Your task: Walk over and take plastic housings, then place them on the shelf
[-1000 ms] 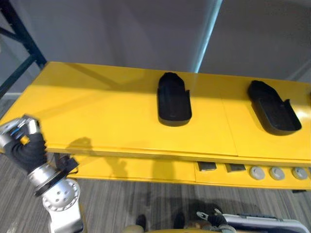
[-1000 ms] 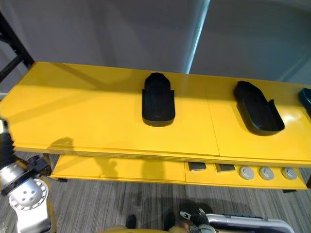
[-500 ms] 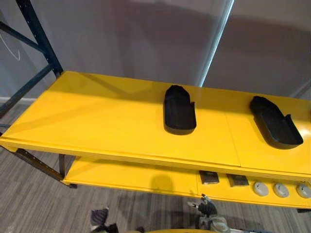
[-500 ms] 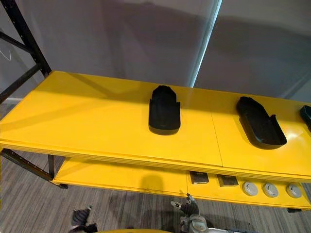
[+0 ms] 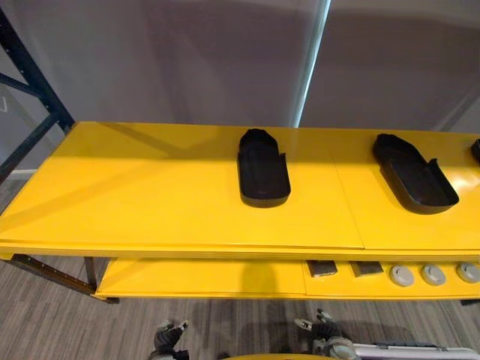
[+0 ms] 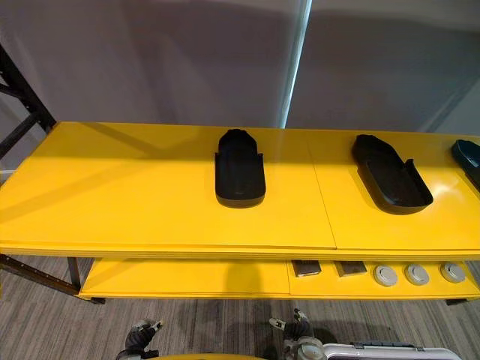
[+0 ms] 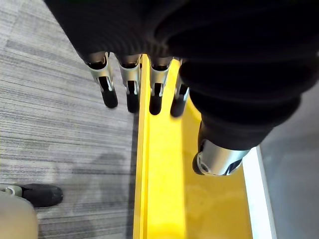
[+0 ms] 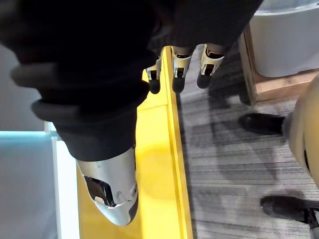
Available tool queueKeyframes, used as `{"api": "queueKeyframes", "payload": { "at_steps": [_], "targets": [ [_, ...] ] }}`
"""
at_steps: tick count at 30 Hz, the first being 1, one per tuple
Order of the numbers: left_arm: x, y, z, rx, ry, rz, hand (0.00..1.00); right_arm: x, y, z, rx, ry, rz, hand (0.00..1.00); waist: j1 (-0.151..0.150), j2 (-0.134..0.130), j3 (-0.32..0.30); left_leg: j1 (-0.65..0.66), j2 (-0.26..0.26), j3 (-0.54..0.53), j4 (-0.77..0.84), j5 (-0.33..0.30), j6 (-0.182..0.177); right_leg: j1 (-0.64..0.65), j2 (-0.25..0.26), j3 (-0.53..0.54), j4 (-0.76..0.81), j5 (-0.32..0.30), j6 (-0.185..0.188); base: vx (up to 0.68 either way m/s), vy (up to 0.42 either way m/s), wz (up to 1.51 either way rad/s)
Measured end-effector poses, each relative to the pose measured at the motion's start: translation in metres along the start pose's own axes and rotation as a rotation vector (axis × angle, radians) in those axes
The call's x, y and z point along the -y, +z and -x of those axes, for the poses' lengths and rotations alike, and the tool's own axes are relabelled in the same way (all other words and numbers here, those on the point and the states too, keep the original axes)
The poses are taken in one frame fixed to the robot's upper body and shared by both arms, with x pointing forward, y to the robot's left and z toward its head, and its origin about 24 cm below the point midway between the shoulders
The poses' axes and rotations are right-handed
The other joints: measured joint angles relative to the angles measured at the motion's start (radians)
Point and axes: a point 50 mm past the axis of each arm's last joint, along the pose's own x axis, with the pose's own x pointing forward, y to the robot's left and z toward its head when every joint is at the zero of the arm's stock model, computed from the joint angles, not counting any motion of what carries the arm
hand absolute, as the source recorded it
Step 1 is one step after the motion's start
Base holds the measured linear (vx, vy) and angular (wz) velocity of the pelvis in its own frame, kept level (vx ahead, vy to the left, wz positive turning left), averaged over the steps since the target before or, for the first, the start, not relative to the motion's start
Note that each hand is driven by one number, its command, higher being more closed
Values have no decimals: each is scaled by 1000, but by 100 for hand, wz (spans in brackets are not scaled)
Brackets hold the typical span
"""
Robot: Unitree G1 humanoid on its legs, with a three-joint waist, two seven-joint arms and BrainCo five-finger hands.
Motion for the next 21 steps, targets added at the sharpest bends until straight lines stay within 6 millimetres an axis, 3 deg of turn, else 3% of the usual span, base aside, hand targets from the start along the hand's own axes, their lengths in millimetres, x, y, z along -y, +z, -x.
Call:
{"api": "queueKeyframes", "payload": {
  "at_steps": [3, 8, 12, 15, 19, 21],
  "targets": [
    [3, 4, 0, 17, -14, -18, 0, 1, 14, -4, 37, -14, 5, 0, -23, 0, 30, -21, -6, -2, 39, -17, 2, -2, -5, -3, 5, -2, 2, 9, 7, 3],
    [5, 14, -2, 49, -15, -17, 0, 2, 20, -5, 63, -23, 3, 0, -18, 9, 60, -62, 5, 41, 156, -85, 5, -18, 1, 37, 28, -4, 3, -40, 22, -24],
    [11, 28, -3, 102, -35, -32, 0, 8, 40, -5, 144, -60, -29, 0, -23, 16, 64, -60, 16, 142, 162, -100, 7, -92, 5, 143, 85, -2, 2, -62, 28, -75],
    [18, 38, -4, 130, -53, -29, 0, 10, 44, -4, 166, -79, -41, 0, -25, 9, 68, -39, 14, 209, 154, -103, 12, -117, 6, 204, 115, 1, 7, -73, 42, -70],
    [28, 53, -5, 182, -86, -45, 0, 2, 54, -1, 213, -63, -57, 0, -41, -8, 90, -36, 24, 339, 222, -146, 43, -155, 14, 298, 142, 12, 31, -113, 51, -87],
    [31, 54, -3, 189, -93, -47, 0, -2, 57, 0, 229, -52, -64, 0, -39, -9, 94, -55, 53, 416, 274, -182, 56, -171, -4, 202, 159, -8, 25, -194, 38, -110]
  ]
}}
